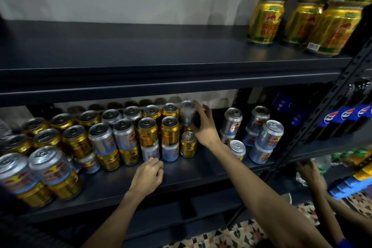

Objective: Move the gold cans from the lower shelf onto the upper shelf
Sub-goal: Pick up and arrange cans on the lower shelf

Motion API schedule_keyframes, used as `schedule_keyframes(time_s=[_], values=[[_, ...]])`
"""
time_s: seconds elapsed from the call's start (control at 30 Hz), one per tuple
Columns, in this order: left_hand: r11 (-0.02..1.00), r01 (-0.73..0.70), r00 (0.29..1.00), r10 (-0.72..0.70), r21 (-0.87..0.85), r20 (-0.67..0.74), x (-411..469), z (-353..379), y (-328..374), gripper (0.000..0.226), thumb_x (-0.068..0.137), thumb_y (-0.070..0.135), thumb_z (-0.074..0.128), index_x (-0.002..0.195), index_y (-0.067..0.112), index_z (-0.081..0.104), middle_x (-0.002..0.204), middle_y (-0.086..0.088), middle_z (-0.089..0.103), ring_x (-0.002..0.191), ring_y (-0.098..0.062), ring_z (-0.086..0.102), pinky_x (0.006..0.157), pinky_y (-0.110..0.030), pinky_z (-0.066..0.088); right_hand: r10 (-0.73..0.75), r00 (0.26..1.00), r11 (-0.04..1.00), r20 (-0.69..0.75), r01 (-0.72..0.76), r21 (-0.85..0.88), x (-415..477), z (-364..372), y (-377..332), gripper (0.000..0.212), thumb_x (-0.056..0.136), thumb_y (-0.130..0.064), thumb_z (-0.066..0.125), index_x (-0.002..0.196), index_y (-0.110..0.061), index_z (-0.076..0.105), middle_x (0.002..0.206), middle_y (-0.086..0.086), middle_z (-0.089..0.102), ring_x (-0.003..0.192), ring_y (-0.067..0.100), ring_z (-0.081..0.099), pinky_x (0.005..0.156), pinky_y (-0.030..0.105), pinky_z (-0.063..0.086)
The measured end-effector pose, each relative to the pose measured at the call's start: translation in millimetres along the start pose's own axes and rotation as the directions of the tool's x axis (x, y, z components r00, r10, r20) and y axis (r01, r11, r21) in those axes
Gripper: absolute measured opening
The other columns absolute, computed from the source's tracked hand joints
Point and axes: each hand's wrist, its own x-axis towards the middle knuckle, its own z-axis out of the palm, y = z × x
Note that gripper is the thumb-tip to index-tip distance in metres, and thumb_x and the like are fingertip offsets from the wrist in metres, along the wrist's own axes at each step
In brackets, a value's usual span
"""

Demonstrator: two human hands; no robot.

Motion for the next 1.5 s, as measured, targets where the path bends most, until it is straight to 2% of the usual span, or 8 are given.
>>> schedule_keyframes(time_s=[0.1,0.23,0.47,0.83,1.0,1.1,1.33,1.5], values=[[1.0,-0.01,1.0,0.01,0.013,0.005,-0.7,-2.1,1.1,0.02,0.071,0.003,0.077,0.071,0.016,0.061,0.072,0.005,0.058,0.069,-0.013,0.055,0.064,-0.019,0.038,0.093,0.987,0.994,0.128,-0.086,-0.062,26.7,9.8,6.5,0.081,0.095,-0.014,0.068,0.158,-0.041,0.024,0.169,0.007,0.009,0.151,0.028,0.024,0.109,0.025,0.031],[1.0,-0.016,1.0,0.016,0.003,-0.013,-1.0,-0.6,1.1,0.02,0.07,0.004,0.078,0.072,0.017,0.062,0.073,0.005,0.059,0.07,-0.012,0.056,0.064,-0.02,0.041,0.037,0.995,0.999,0.097,-0.036,-0.012,37.7,22.7,21.8,0.072,0.094,-0.019,0.071,0.152,-0.04,0.033,0.161,0.009,0.029,0.147,0.031,0.035,0.115,0.044,0.041],[0.999,-0.038,0.998,0.038,-0.007,-0.04,-0.8,1.3,-0.8,0.019,0.072,0.004,0.076,0.073,0.016,0.062,0.074,0.004,0.058,0.07,-0.013,0.054,0.067,-0.021,0.04,-0.028,0.996,0.996,0.09,0.02,0.084,38.9,15.8,17.7,0.065,0.084,-0.013,0.08,0.131,-0.038,0.043,0.132,0.002,0.06,0.118,0.018,0.061,0.098,0.036,0.052],[1.0,-0.03,0.999,0.03,-0.002,-0.018,-0.6,3.1,-3.2,0.019,0.074,0.004,0.073,0.072,0.017,0.059,0.074,0.005,0.055,0.072,-0.012,0.053,0.064,-0.022,0.042,-0.134,0.973,0.982,-0.189,0.155,0.104,-11.6,-26.2,-4.2,0.07,0.075,-0.026,0.091,0.129,-0.04,0.049,0.123,-0.002,0.063,0.111,0.005,0.061,0.093,0.014,0.047],[0.999,-0.041,0.999,0.04,-0.025,-0.024,-0.2,6.8,-5.8,0.014,0.082,0.01,0.06,0.071,0.018,0.057,0.074,0.007,0.053,0.071,-0.011,0.05,0.061,-0.024,0.045,-0.065,0.984,0.996,-0.168,0.075,0.055,-59.5,-61.5,7.1,0.063,0.078,-0.032,0.088,0.129,-0.032,0.052,0.123,-0.007,0.066,0.115,0.006,0.062,0.096,0.027,0.052],[0.998,-0.052,0.998,0.051,-0.032,-0.028,0.0,9.1,-6.4,0.024,0.087,0.023,0.039,0.07,0.019,0.056,0.073,0.009,0.05,0.071,-0.009,0.048,0.062,-0.024,0.046,-0.008,0.974,0.999,-0.228,0.017,0.036,-83.9,-81.3,20.8,0.067,0.077,-0.024,0.089,0.133,-0.026,0.053,0.127,-0.007,0.064,0.118,0.007,0.06,0.096,0.02,0.049],[0.997,-0.062,0.996,0.06,-0.036,-0.061,0.0,12.7,-8.5,0.027,0.088,0.024,0.038,0.071,0.018,0.057,0.074,0.009,0.049,0.071,-0.009,0.051,0.07,-0.025,0.045,0.117,0.945,0.993,-0.305,-0.107,0.051,-112.4,-107.3,43.1,0.071,0.077,-0.022,0.088,0.134,-0.036,0.049,0.132,-0.013,0.062,0.121,0.009,0.06,0.1,0.04,0.052],[0.996,-0.075,0.994,0.072,-0.043,-0.079,-0.5,9.3,-5.5,0.028,0.088,0.023,0.038,0.07,0.016,0.058,0.073,0.007,0.05,0.07,-0.011,0.051,0.069,-0.023,0.042,0.142,0.947,0.99,-0.289,-0.133,0.051,-111.1,-108.5,45.1,0.07,0.077,-0.018,0.087,0.134,-0.033,0.05,0.13,-0.014,0.062,0.119,0.005,0.06,0.1,0.04,0.054]])
